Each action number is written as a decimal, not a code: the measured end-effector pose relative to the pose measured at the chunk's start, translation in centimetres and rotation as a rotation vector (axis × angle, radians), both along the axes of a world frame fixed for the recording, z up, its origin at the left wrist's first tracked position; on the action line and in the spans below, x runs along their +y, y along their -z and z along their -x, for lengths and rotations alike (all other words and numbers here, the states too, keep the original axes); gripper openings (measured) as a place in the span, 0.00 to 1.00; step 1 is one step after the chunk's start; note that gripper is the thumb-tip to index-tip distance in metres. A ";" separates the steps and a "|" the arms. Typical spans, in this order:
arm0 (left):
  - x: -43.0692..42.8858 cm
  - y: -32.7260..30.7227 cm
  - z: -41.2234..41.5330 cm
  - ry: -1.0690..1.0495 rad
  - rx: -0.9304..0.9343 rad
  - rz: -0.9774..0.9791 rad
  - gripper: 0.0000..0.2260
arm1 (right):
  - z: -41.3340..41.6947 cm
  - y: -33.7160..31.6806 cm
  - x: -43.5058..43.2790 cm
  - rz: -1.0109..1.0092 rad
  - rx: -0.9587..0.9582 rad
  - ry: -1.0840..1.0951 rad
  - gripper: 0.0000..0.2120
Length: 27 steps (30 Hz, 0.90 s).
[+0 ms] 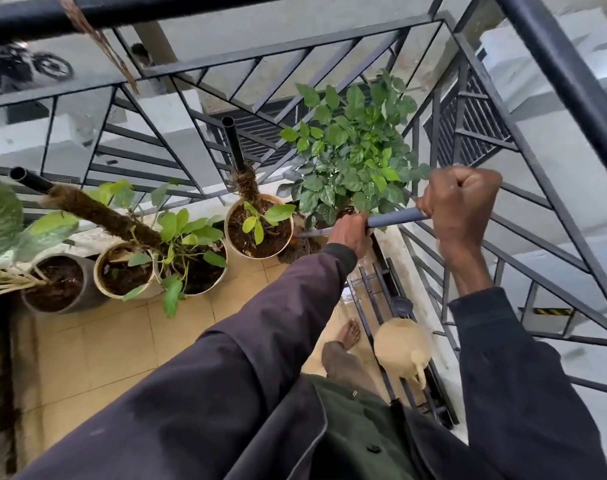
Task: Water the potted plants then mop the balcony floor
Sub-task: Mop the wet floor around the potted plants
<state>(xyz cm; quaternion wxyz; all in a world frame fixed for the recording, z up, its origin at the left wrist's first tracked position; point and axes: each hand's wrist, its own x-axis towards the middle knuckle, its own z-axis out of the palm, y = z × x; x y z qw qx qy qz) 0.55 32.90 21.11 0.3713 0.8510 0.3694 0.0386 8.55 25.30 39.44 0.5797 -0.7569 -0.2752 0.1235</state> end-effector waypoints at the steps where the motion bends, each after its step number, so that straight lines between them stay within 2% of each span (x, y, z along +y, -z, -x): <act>1: -0.5 -0.2 0.1 0.007 0.002 -0.004 0.09 | -0.2 -0.3 -0.2 0.011 0.008 0.005 0.12; 8: -4.6 -0.3 2.5 0.039 0.091 -0.006 0.11 | -1.0 -0.3 -2.2 0.013 0.222 -0.020 0.20; 12: -7.2 0.9 5.2 0.093 0.176 -0.009 0.07 | -0.7 1.5 -4.1 -0.008 0.318 -0.097 0.24; 15: -8.7 1.8 6.8 0.089 0.159 0.013 0.05 | -0.1 2.0 -5.3 -0.065 0.357 -0.177 0.27; 18: -8.7 1.5 6.6 0.106 0.092 -0.002 0.04 | -0.3 0.8 -5.5 -0.140 0.342 -0.174 0.26; 23: -6.6 -0.1 3.5 0.066 -0.074 -0.048 0.05 | -1.0 -2.3 -4.2 -0.253 0.203 -0.198 0.17; 27: -4.4 0.0 1.4 0.017 -0.134 -0.066 0.05 | -0.5 -2.6 -2.8 -0.292 0.179 -0.211 0.18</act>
